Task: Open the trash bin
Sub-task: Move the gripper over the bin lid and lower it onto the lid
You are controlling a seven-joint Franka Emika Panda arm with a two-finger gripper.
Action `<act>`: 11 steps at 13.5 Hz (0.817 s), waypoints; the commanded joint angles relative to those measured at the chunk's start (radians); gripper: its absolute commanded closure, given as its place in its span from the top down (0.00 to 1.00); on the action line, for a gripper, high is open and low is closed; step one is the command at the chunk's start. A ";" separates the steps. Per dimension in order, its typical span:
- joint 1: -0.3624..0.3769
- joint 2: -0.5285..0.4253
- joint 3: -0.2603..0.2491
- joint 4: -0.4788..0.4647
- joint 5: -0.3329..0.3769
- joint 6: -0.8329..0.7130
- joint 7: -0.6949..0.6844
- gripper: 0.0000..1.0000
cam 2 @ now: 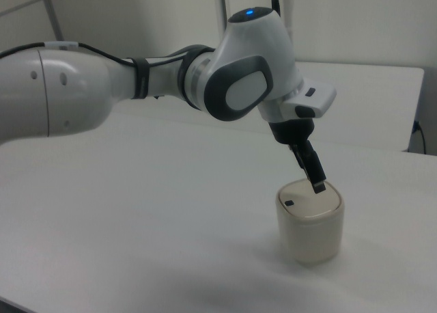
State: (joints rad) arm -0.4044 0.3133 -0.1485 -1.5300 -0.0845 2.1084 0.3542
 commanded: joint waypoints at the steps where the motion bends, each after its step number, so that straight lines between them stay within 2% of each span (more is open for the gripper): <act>1: -0.001 0.041 -0.008 0.008 -0.006 0.094 0.040 1.00; 7: 0.009 0.113 -0.003 0.007 -0.004 0.134 0.038 1.00; 11: 0.021 0.125 0.006 0.001 0.002 0.199 0.034 1.00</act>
State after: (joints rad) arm -0.4001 0.4392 -0.1432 -1.5288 -0.0844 2.2778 0.3792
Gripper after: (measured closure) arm 0.000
